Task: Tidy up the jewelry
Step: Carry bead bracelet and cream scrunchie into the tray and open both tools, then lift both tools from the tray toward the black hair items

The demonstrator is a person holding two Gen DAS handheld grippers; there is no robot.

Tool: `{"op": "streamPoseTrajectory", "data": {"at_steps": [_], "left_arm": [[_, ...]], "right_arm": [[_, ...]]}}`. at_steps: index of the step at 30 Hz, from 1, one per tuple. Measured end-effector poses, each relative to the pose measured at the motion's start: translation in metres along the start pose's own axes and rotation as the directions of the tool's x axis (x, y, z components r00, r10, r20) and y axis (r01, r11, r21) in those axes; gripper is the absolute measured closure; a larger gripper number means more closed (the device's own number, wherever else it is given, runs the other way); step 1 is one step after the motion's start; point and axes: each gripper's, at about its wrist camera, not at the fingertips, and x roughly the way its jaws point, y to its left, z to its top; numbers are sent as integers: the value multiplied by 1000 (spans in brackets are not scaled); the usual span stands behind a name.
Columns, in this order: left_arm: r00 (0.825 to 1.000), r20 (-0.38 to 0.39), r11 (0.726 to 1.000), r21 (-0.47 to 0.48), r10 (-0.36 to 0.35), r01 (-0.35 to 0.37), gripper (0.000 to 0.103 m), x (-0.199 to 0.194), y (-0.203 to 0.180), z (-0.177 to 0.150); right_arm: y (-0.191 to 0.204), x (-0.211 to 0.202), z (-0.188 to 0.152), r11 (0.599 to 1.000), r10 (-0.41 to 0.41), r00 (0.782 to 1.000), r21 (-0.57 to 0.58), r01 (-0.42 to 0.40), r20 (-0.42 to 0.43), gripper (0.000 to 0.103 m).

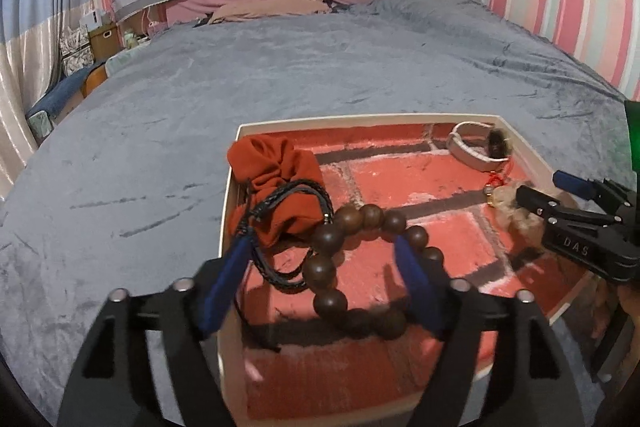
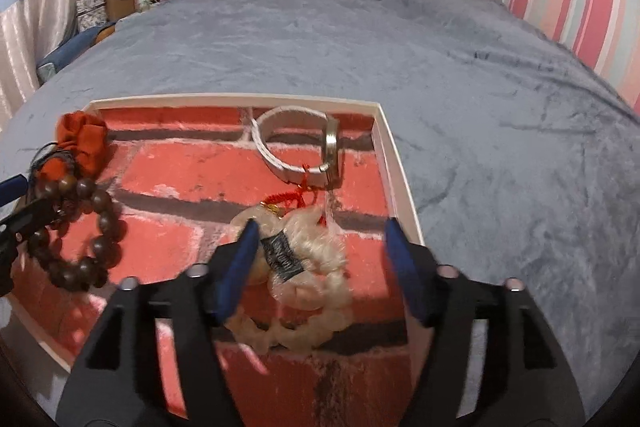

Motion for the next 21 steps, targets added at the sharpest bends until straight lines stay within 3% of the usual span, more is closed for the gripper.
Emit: {"op": "streamPoseTrajectory", "data": {"at_steps": [1,6,8,15,21], "left_arm": [[1000,7,1000,2,-5,5,22,-6,0,0],[998,30,998,0,-59,59,18,-43,2,2],[997,53,999,8,-48,47,10,-62,1,4],[988,148,999,-16,-39,42,6,-137,5,-2],[982,188,999,-40,5,3,4,-184,1,-30]], "right_arm": [[-1,-9,1,1000,13,1000,-7,-13,14,17],[-11,-49,9,999,43,998,-18,-42,46,4],[-17,-66,13,999,38,998,-23,-37,55,4],[-40,-129,1,1000,-8,993,-24,11,117,4],[-57,-179,-31,997,-63,986,-33,69,157,4]]}}
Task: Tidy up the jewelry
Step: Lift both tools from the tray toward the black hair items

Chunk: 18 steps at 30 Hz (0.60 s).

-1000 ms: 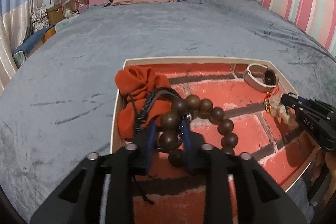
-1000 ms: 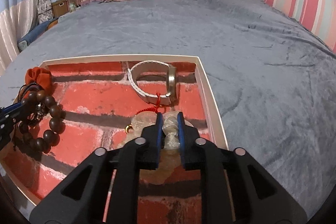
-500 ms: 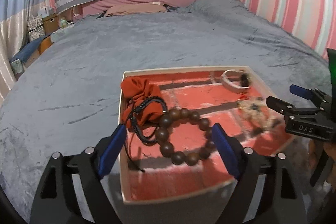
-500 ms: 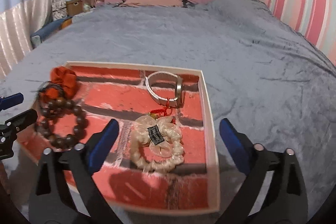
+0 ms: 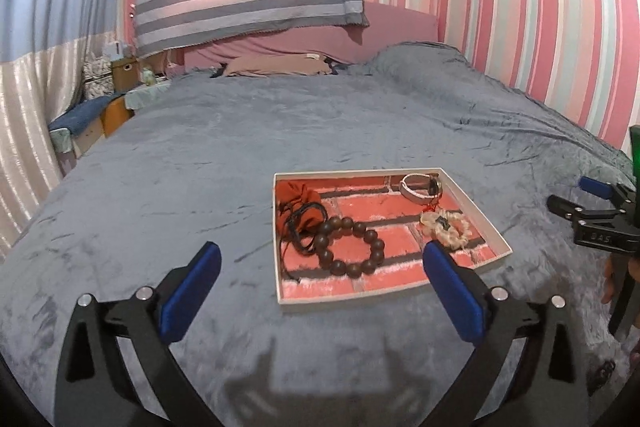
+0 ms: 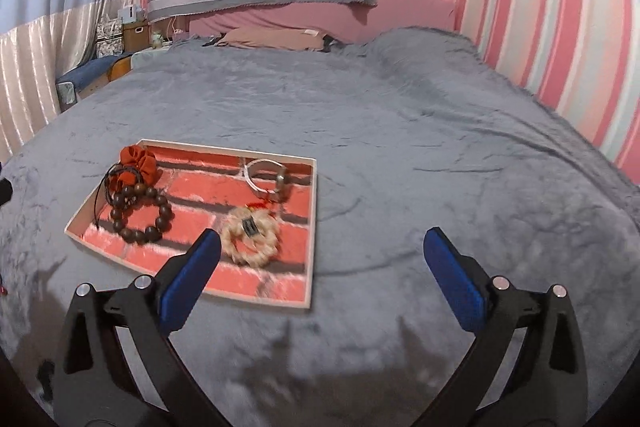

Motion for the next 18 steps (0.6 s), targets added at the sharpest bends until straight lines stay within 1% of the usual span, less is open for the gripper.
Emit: {"op": "streamPoseTrajectory", "data": {"at_steps": [4,8,12,14,15,18], "left_arm": [[1000,-6,999,-34,-2,1,4,-26,-2,-23],[1000,-20,999,-39,6,-7,4,-45,-11,-49],[999,-41,998,-58,-11,9,4,-65,-21,-85],[999,-51,998,-60,-1,-2,4,-68,-24,-98],[998,-70,998,-64,0,-5,4,-69,-27,-109],[994,-111,998,-67,7,-14,4,-65,-33,-127]], "right_arm": [[-9,-36,-27,1000,-11,1000,3,11,15,4],[-12,-68,-59,999,-29,999,14,28,31,4],[-12,-97,-103,999,-38,999,21,37,21,4],[-12,-105,-120,999,-38,999,26,38,10,4],[-13,-110,-129,999,-40,999,29,40,7,4],[-15,-123,-156,998,-46,999,46,47,-9,4]]}}
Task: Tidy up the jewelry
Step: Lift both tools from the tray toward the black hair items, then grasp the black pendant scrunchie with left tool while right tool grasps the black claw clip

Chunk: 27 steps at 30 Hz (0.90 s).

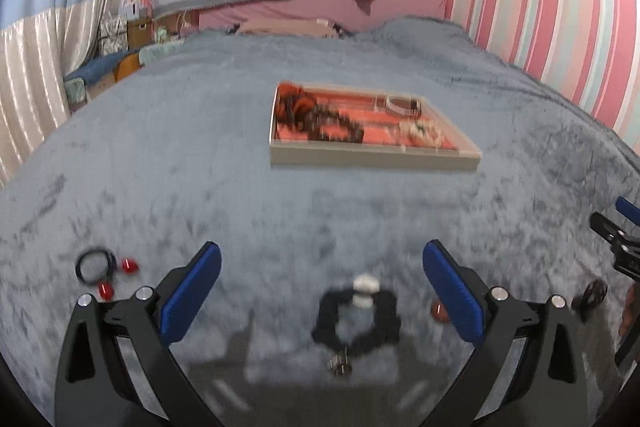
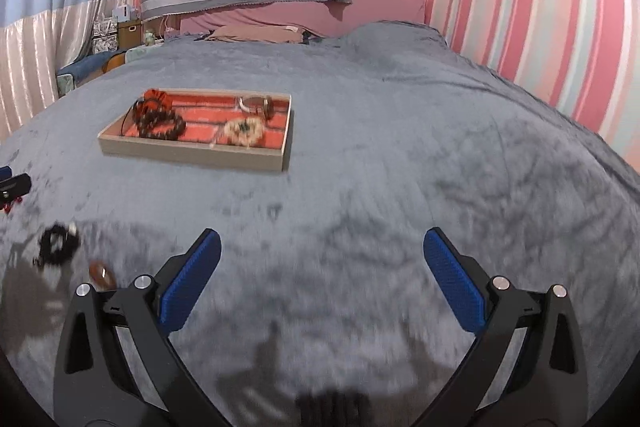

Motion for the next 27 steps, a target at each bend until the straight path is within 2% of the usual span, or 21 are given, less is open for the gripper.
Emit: {"op": "streamPoseTrajectory", "data": {"at_steps": [4,10,15,20,22,24,27], "left_arm": [[999,-21,1000,12,24,-24,4,4,-5,-18],[998,-52,999,14,44,-43,4,12,-5,-29],[996,-89,999,31,28,-25,5,22,-6,-35],[992,-128,999,39,18,-13,6,33,-7,-38],[991,-136,999,37,14,-9,10,36,-8,-38],[988,-155,999,37,-1,7,21,40,-8,-39],[985,-172,999,36,-12,18,25,46,-9,-39]], "right_arm": [[-4,-9,-33,1000,-18,999,8,18,-33,4],[-12,-11,-66,999,-37,996,13,39,-75,4],[-22,-6,-70,998,-17,995,55,22,-96,4],[-19,3,-73,999,-19,991,41,24,-133,6],[-17,5,-75,999,-18,989,31,23,-145,12],[-16,9,-76,1000,-11,987,26,15,-157,17],[-16,12,-78,999,-1,985,31,6,-170,26]]}}
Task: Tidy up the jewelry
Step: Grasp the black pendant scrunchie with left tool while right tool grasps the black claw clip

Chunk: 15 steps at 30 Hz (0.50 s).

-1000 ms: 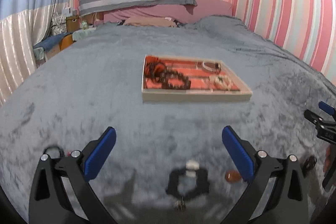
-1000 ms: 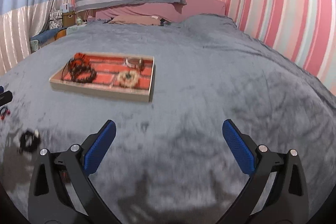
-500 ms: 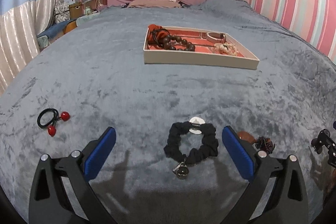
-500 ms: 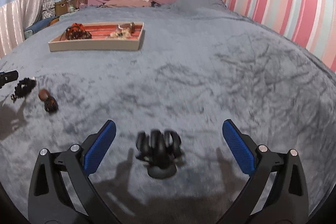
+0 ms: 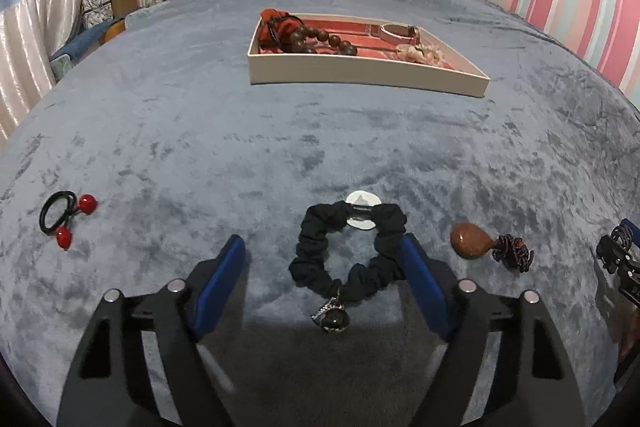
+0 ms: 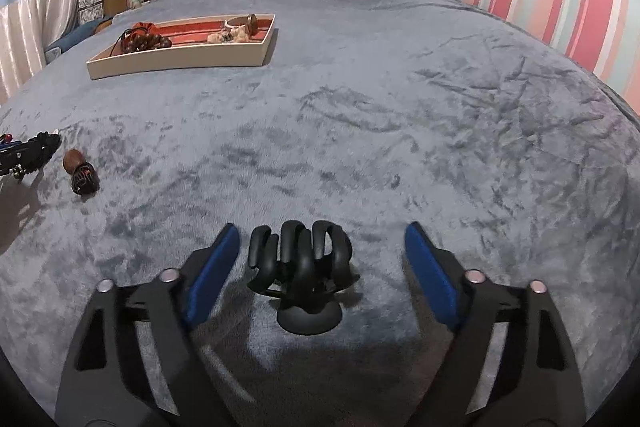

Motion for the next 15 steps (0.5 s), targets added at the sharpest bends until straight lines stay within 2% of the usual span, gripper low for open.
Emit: {"op": "streamPoseTrajectory", "data": {"at_steps": [2,4,6,11,13,15], "left_arm": [[1000,0,1000,0,-6,6,26,2,1,1],[1000,-8,1000,-3,-24,24,30,5,2,2],[999,-16,999,-9,-44,44,38,7,3,4],[997,-22,998,-7,-69,68,45,11,4,5],[996,-25,997,-3,-80,80,48,12,3,6],[995,-28,995,-3,-96,96,56,13,4,6]], "right_arm": [[-2,2,0,1000,8,1000,8,-8,-5,31],[-4,4,0,999,27,1000,23,-26,-15,38],[-5,5,0,999,37,999,30,-37,-17,41],[-3,9,0,998,56,998,24,-55,-37,54],[-2,10,0,998,58,997,23,-57,-42,55],[-3,10,0,998,61,997,26,-60,-41,55]]}}
